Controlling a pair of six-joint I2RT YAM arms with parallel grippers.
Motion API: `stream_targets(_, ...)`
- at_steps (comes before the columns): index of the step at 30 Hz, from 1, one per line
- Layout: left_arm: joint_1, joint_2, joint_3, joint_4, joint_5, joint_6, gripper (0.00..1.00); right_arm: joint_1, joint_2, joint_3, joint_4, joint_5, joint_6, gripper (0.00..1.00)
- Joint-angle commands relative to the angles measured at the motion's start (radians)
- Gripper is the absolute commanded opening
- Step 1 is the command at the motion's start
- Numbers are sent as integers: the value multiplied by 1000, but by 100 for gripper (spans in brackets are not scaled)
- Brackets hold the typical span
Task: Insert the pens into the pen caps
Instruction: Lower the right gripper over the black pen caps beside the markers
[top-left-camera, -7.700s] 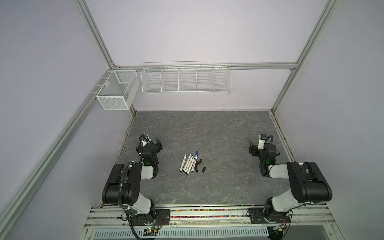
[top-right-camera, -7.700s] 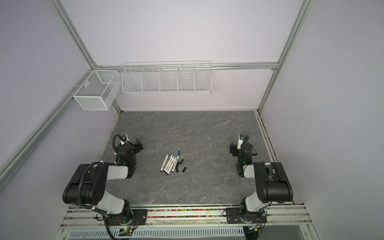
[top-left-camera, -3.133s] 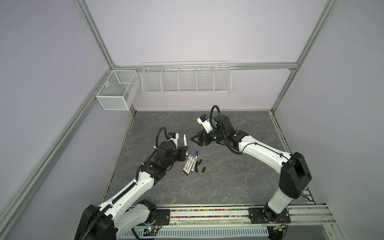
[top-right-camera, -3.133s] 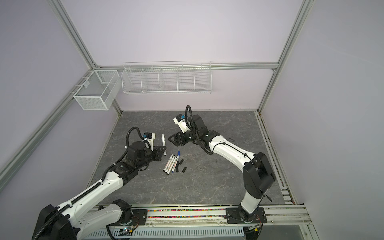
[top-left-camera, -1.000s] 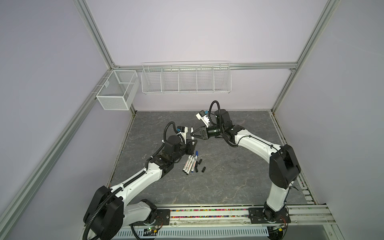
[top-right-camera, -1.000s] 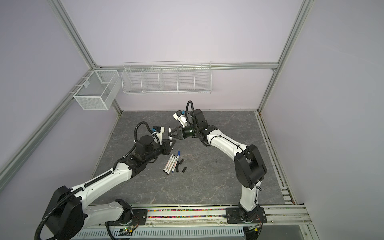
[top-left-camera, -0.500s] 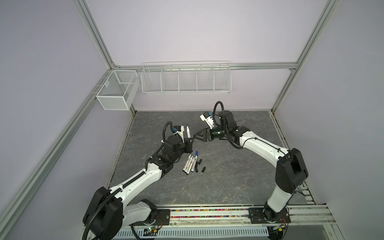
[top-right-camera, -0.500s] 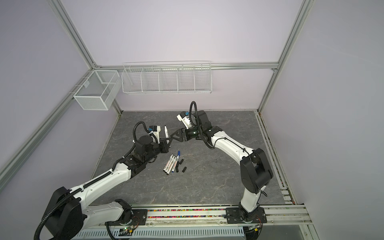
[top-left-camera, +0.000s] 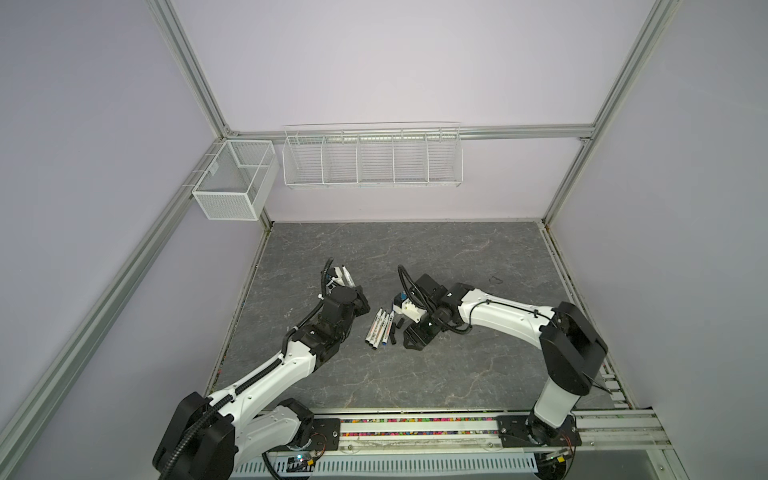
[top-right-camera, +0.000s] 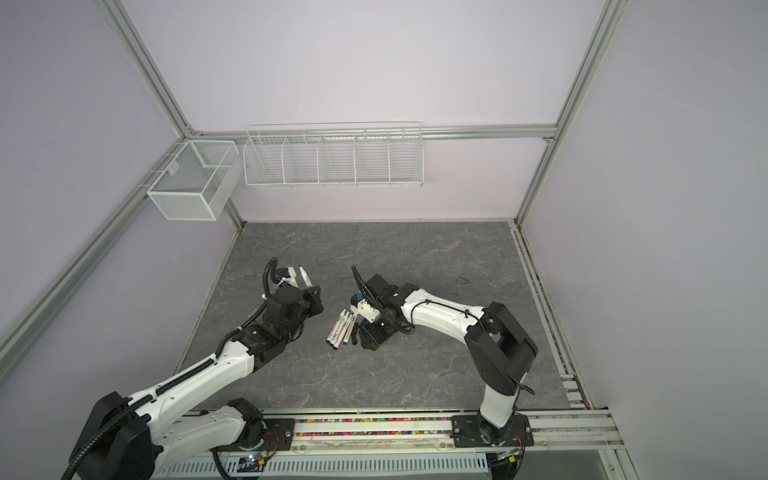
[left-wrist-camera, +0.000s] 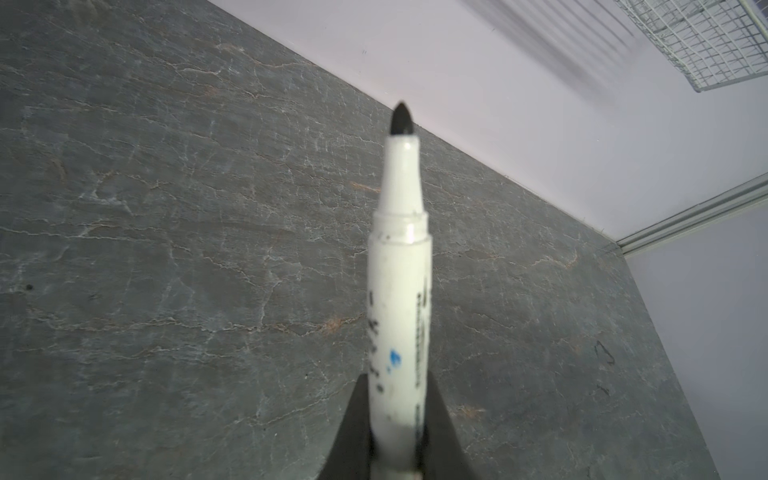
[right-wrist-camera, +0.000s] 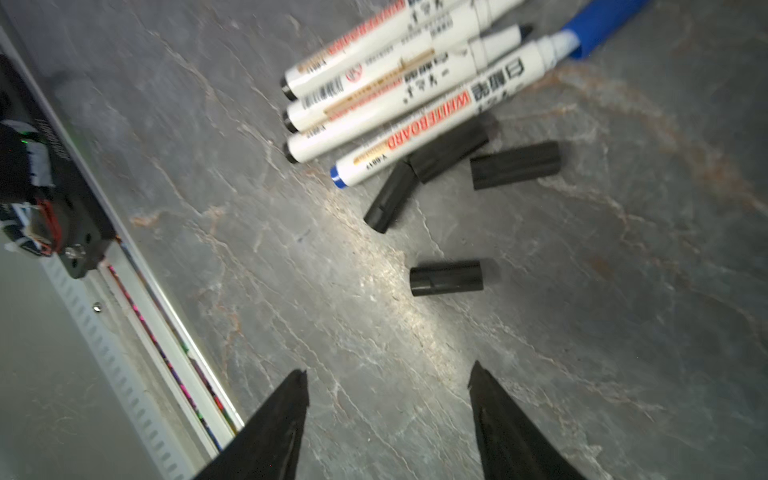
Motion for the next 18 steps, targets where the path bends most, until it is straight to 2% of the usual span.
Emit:
stream_targets(1, 4, -30, -13, -38, -44, -30, 0, -6, 66, 51, -104, -29, -63, 64)
stream_targets(6, 5, -74, -12, -92, -51, -29, 0, -13, 175, 148, -173, -68, -78, 60)
stream_targets(12, 5, -122, -30, -127, -80, -38, 0, -12, 276, 253, -236, -57, -73, 55)
stream_targets(18, 5, -130, -24, -130, -86, -27, 0, -12, 331, 340, -260, -3, -54, 63)
